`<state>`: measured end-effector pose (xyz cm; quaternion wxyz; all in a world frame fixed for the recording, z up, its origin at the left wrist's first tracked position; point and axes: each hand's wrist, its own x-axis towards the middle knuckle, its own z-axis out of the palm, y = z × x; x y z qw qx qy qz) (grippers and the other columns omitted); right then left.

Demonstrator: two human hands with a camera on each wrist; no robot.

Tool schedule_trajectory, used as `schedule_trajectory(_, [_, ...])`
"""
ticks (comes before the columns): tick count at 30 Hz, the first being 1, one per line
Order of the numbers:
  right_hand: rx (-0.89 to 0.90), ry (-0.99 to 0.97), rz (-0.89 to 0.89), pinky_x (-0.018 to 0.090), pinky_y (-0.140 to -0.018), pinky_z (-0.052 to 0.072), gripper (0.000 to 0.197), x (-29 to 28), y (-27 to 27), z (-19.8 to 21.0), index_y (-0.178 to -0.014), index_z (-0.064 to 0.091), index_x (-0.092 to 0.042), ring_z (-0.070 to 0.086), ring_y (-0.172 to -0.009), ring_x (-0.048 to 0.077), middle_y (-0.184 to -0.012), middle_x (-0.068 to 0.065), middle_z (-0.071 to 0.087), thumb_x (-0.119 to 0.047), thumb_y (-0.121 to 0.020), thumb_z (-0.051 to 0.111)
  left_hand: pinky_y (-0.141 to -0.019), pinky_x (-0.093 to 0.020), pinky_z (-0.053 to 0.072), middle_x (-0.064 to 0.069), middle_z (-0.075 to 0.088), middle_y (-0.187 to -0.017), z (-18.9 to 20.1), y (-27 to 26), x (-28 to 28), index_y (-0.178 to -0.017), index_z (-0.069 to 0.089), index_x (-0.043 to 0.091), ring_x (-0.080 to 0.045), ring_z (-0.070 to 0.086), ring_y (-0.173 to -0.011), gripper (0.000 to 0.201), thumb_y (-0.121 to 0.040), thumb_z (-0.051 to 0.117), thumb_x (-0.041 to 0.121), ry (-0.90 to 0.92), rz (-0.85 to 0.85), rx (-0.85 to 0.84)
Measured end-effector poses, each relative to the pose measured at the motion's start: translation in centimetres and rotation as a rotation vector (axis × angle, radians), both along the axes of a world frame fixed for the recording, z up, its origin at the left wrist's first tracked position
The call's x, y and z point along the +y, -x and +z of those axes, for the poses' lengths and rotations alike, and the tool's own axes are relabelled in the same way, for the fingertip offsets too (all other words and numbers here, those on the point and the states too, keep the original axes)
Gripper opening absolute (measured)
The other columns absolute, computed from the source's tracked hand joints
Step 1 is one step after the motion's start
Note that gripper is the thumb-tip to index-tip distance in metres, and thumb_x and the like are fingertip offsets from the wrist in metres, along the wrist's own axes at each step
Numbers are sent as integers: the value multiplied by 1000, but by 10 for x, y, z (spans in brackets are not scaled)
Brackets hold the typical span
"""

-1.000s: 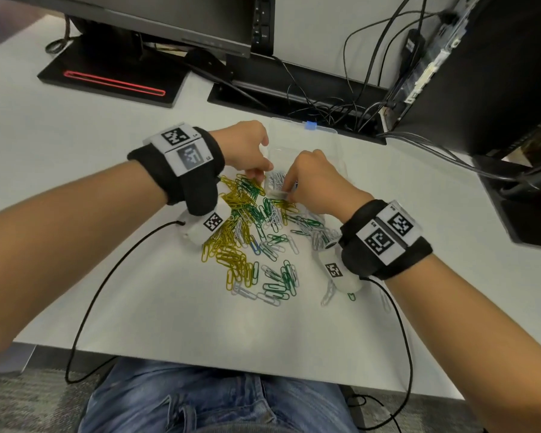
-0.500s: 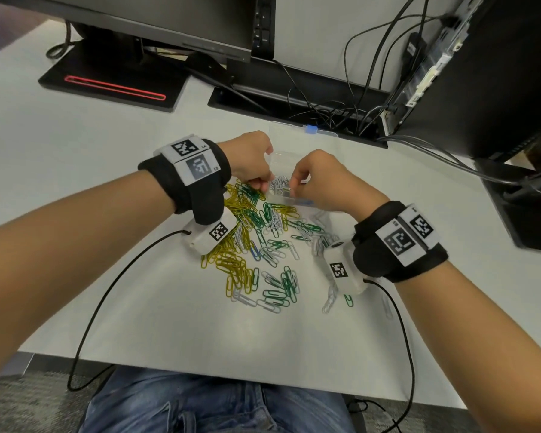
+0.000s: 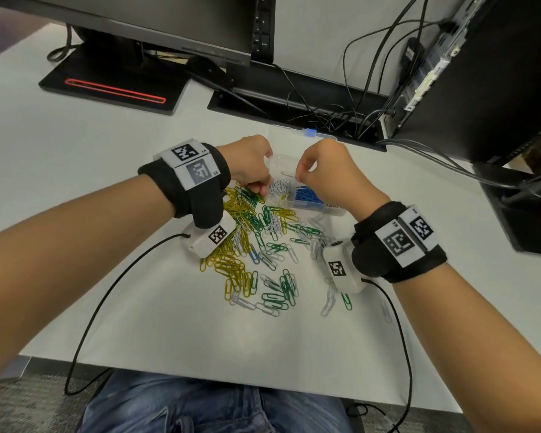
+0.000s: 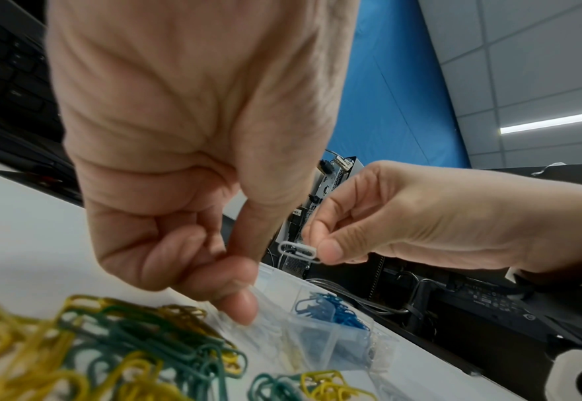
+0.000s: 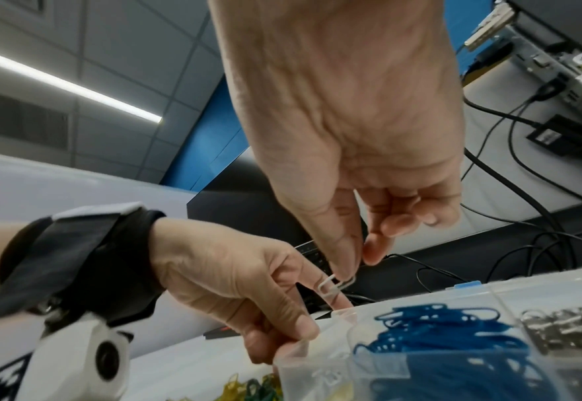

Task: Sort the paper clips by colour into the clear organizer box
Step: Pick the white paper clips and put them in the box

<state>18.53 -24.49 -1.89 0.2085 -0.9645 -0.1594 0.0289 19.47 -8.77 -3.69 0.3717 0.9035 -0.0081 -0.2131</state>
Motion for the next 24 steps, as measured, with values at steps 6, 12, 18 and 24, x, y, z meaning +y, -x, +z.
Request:
schedule_trajectory(6, [93,49,150,25,-69,40,14,2,9,2,-81,73,-9,55,-82,16,-89,6,66,-2,-83,61,-52,-24,44,-6,68,-69,-1,1,0,-140,27,4,-13,56,-51,59,-91,59,7,-4,0,-8])
schedule_trajectory(12, [15,181,168,29,-73,33,16,14,5,-3,-81,74,-21,43,-103,22,-87,0,46,-7,-81,66,-55,-25,46,-6,67,-68,-1,0,-1,-141,25,4,-15,55,-51,61,-91,59,6,-3,8,-3])
schedule_trajectory(18, [34,352,227,35,-80,42,13,24,2,-1,-92,73,-20,42,-110,30,-104,11,56,-17,-85,62,-54,-25,48,-5,67,-66,-3,-1,0,-141,26,3,-14,56,-49,59,-91,58,4,-11,8,-10])
schedule_trajectory(24, [46,449,209,35,-76,38,24,31,-3,-5,-99,67,-15,43,-110,30,-101,12,53,-35,-87,58,-46,-20,45,-3,66,-65,-2,0,0,-141,27,4,-11,55,-46,58,-91,58,3,-24,3,-14])
